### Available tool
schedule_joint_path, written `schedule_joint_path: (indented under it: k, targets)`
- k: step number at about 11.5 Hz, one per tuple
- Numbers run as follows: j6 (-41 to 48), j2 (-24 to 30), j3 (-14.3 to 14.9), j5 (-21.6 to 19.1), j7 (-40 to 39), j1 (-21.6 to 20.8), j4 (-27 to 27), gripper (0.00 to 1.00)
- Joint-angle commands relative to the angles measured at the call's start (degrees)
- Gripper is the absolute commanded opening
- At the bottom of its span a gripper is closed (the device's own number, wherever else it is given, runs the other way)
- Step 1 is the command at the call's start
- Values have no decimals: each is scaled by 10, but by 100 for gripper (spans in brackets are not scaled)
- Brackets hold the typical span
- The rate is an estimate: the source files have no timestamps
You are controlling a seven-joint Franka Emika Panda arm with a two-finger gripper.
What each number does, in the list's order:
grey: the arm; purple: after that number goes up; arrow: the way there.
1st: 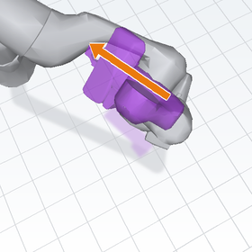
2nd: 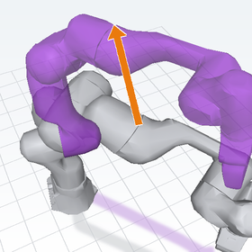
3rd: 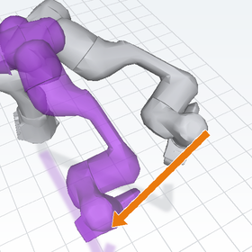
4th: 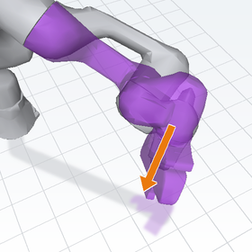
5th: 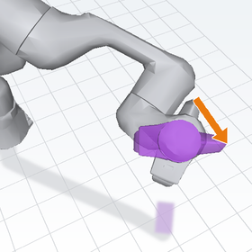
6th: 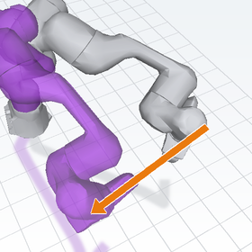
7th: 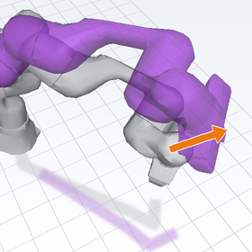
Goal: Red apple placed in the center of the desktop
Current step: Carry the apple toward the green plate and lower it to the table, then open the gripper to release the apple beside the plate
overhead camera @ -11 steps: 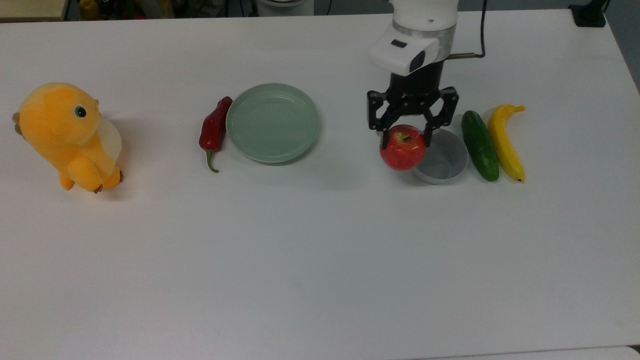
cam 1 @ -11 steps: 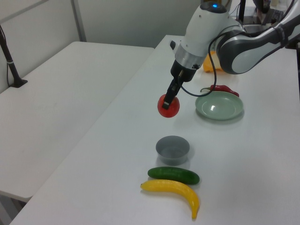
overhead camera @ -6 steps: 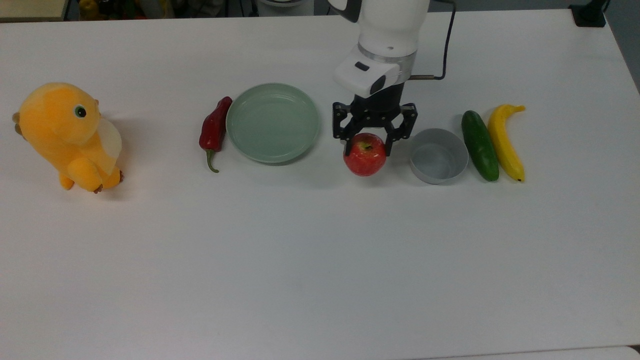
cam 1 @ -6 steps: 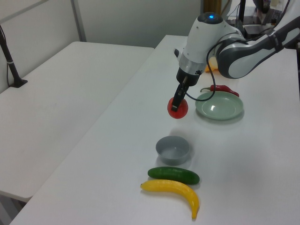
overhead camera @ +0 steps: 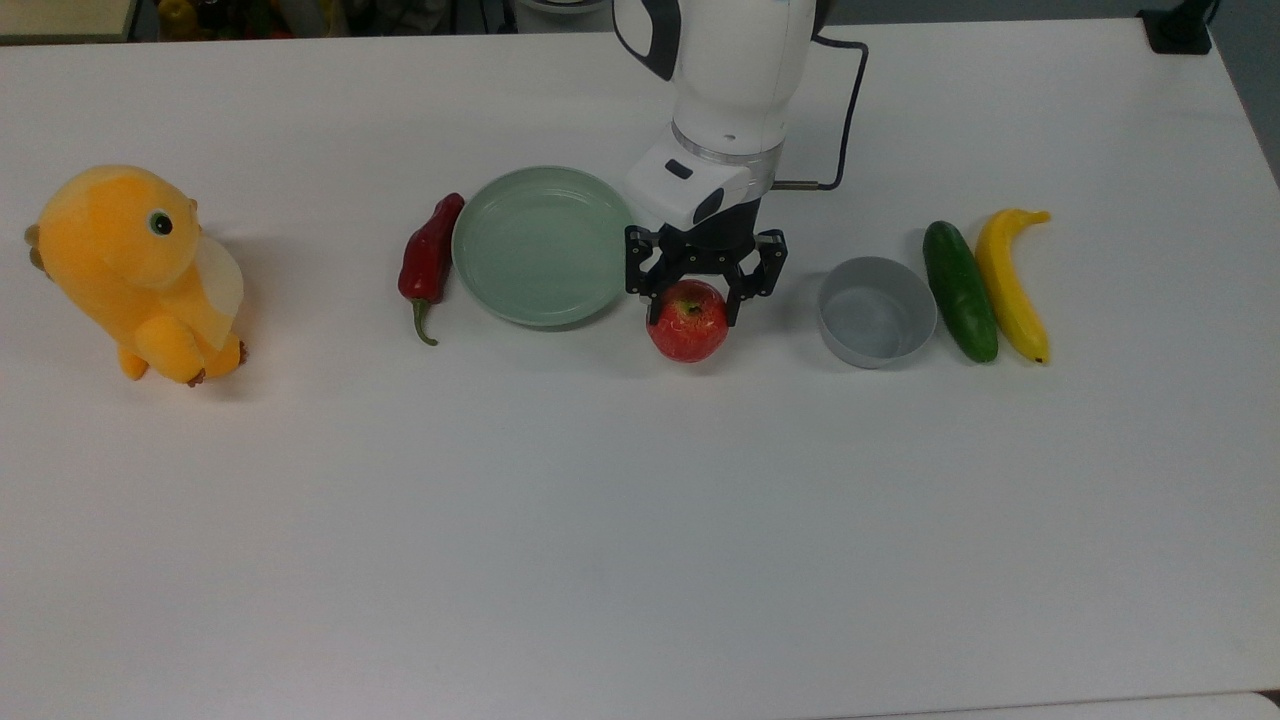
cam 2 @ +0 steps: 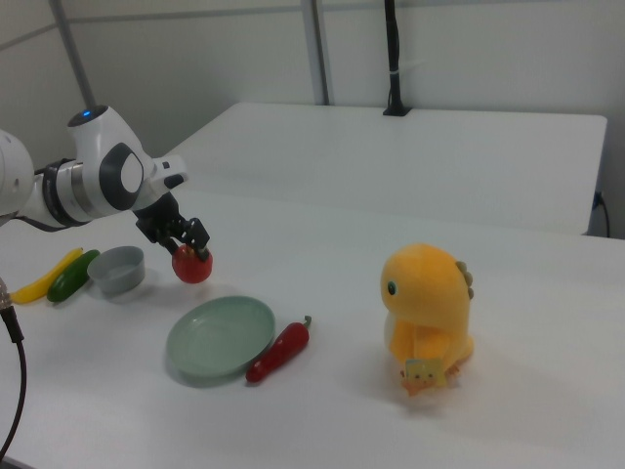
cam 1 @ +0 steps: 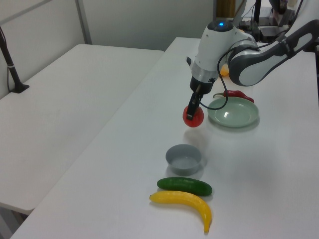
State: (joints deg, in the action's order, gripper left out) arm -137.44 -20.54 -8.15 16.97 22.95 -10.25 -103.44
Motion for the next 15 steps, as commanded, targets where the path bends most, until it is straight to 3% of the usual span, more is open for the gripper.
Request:
schedule_joint_path:
  k: [1, 3, 4, 12, 15]
  targets:
    - [11, 5, 3, 3, -11, -4, -14, 22]
    - [21, -2, 3, 3, -11, -5, -12, 86]
    - [23, -2, 3, 3, -11, -6, -13, 100]
    - [88, 23, 3, 3, -5, -3, 6, 100]
    - [192, 58, 4, 3, -8, -1, 22, 100]
